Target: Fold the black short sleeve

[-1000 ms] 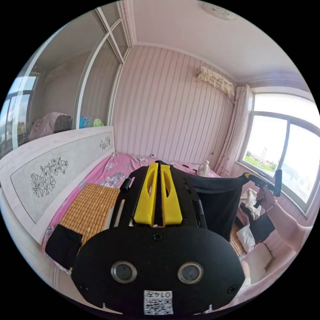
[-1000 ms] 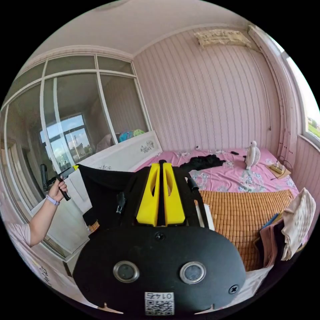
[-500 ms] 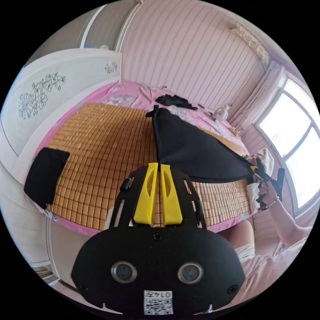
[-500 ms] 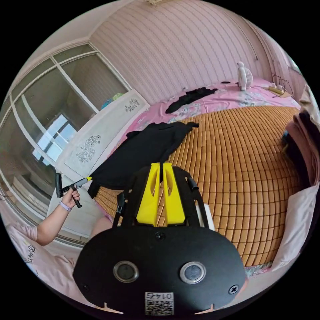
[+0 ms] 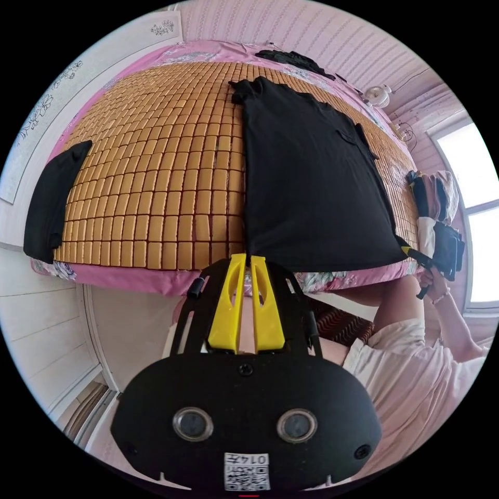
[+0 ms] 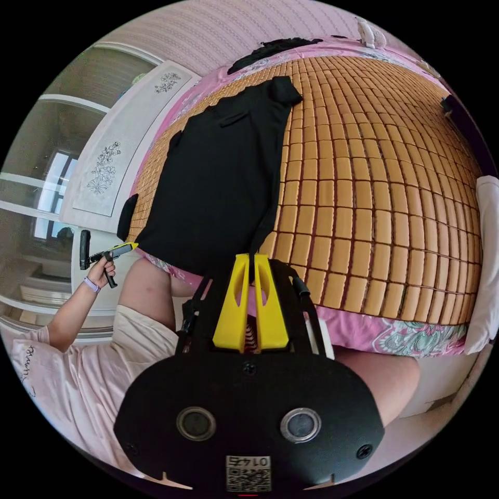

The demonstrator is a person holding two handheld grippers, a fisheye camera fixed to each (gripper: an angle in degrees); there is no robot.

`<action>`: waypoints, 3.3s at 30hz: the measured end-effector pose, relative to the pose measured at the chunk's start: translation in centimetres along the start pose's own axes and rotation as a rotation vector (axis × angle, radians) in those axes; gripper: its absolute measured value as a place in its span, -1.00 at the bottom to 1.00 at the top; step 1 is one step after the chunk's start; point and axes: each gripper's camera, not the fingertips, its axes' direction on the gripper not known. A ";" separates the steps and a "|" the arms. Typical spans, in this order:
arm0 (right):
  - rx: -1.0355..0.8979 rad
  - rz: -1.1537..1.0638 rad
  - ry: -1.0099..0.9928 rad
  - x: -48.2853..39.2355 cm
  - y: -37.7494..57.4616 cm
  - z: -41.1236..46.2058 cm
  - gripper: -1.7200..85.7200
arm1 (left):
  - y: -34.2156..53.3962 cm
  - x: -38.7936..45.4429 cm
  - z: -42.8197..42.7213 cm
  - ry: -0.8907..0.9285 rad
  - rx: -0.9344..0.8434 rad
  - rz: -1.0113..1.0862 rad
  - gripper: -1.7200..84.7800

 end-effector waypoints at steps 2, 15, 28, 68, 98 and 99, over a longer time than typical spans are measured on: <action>-0.029 -0.026 0.029 0.5 0.1 0.1 -0.94 | 0.6 -0.1 1.0 0.004 -0.027 0.026 -0.98; -0.070 -0.049 0.081 8.1 2.8 2.0 -0.84 | 3.5 -1.3 3.0 -0.011 0.041 0.110 -0.86; -0.004 -0.142 0.169 12.4 1.1 6.2 -0.90 | -3.1 1.8 10.7 0.053 0.038 0.184 -0.87; -0.414 -0.413 0.146 17.7 -19.5 16.2 -0.95 | -10.6 -9.0 16.5 0.144 0.068 -0.047 -0.83; -0.216 -0.775 0.009 0.6 -46.3 36.8 -0.88 | -24.5 -16.1 28.7 0.188 0.253 -0.173 -0.98; -0.205 -0.754 0.002 1.0 -46.6 36.2 -0.87 | -24.4 -16.1 28.9 0.195 0.260 -0.176 -0.98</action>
